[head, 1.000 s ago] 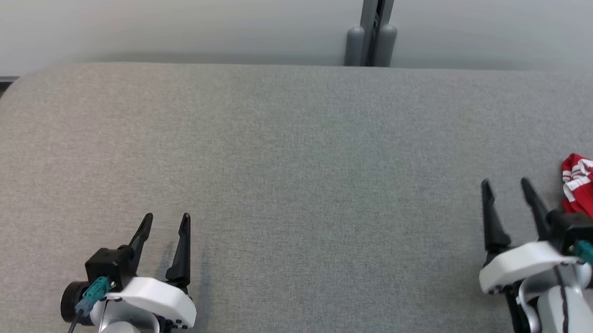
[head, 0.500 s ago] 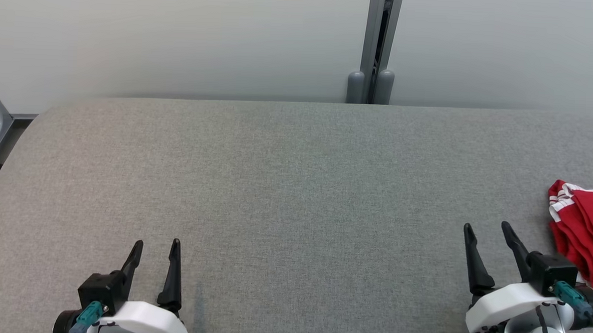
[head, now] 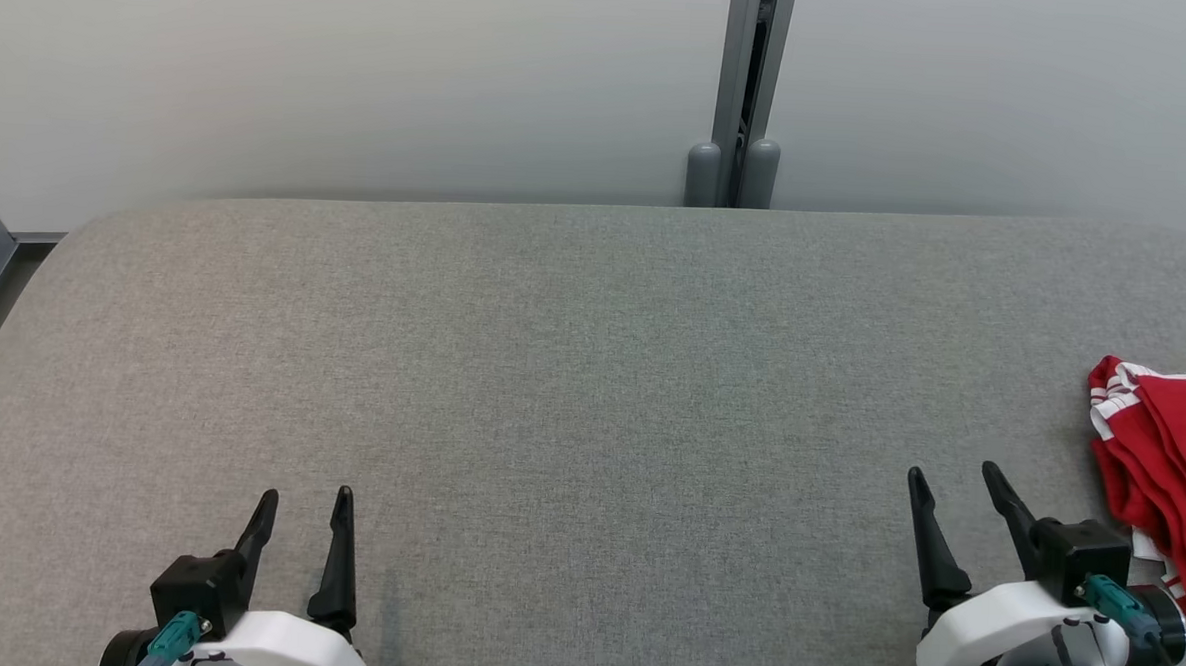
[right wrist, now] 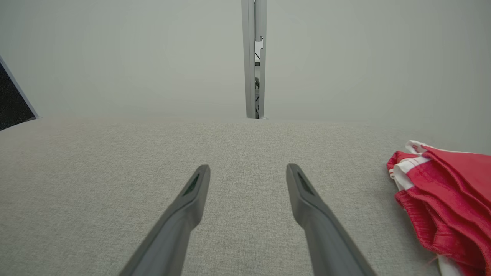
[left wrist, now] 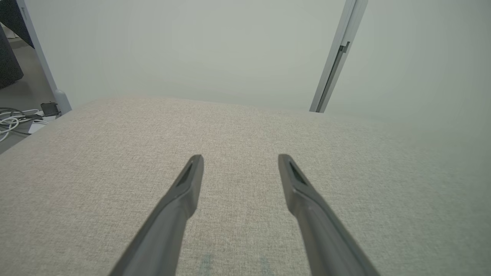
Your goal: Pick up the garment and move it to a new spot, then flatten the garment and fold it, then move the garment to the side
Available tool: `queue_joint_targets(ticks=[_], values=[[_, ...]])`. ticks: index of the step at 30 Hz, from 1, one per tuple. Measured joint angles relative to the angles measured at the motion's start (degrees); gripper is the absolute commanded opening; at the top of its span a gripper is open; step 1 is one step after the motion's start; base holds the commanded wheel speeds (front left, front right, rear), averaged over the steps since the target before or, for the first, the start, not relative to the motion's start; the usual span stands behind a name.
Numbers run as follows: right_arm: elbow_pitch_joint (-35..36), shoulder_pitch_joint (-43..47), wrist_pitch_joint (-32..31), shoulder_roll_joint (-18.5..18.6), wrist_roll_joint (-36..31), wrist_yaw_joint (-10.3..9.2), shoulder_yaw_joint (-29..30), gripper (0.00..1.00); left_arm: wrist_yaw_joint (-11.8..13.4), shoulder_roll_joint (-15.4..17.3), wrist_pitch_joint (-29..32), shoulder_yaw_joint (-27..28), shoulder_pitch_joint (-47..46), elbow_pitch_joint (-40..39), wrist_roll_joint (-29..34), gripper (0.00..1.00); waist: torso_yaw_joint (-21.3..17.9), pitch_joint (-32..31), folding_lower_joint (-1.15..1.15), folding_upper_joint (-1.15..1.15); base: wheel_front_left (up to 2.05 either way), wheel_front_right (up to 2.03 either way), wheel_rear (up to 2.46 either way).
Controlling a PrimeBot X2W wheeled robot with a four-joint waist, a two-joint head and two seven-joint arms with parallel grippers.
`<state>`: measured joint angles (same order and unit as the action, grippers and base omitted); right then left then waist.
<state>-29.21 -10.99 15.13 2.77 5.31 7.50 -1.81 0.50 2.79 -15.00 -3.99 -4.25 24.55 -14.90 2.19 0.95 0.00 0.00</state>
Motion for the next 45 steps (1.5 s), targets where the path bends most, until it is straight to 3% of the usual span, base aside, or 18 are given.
queue_joint_targets(ticks=[19,25,26,32,45], values=[[-2.26,-0.05,0.01,-0.13,0.71,0.05,-0.29,1.0,-0.73,0.05,-0.02,-0.49,0.1,1.57,0.63,1.0,-0.46,1.12,0.0,0.0,0.0,0.0,0.0],[-2.3,-0.53,0.0,-0.11,0.9,0.0,-1.16,1.0,-0.76,0.01,-0.14,0.24,0.07,1.52,0.44,1.0,-3.96,1.31,0.0,0.0,0.0,0.0,0.0],[-2.19,-0.53,0.01,-0.01,0.92,0.0,-0.92,0.0,-1.02,-0.05,-0.14,0.14,0.0,1.66,-0.14,0.0,-4.47,1.39,0.0,0.0,0.0,0.0,0.0],[-4.68,2.16,-0.55,-0.76,1.62,0.0,-0.58,0.0,-1.02,-0.92,0.45,0.03,2.03,4.09,-0.88,0.0,-4.61,1.42,0.0,0.0,0.0,0.0,0.0],[-1.54,2.27,-4.03,-0.7,16.05,0.0,1.03,0.0,-2.02,-0.98,3.96,1.67,1.89,1.9,-13.85,0.0,-4.36,1.18,0.0,0.0,0.0,0.0,0.0]])
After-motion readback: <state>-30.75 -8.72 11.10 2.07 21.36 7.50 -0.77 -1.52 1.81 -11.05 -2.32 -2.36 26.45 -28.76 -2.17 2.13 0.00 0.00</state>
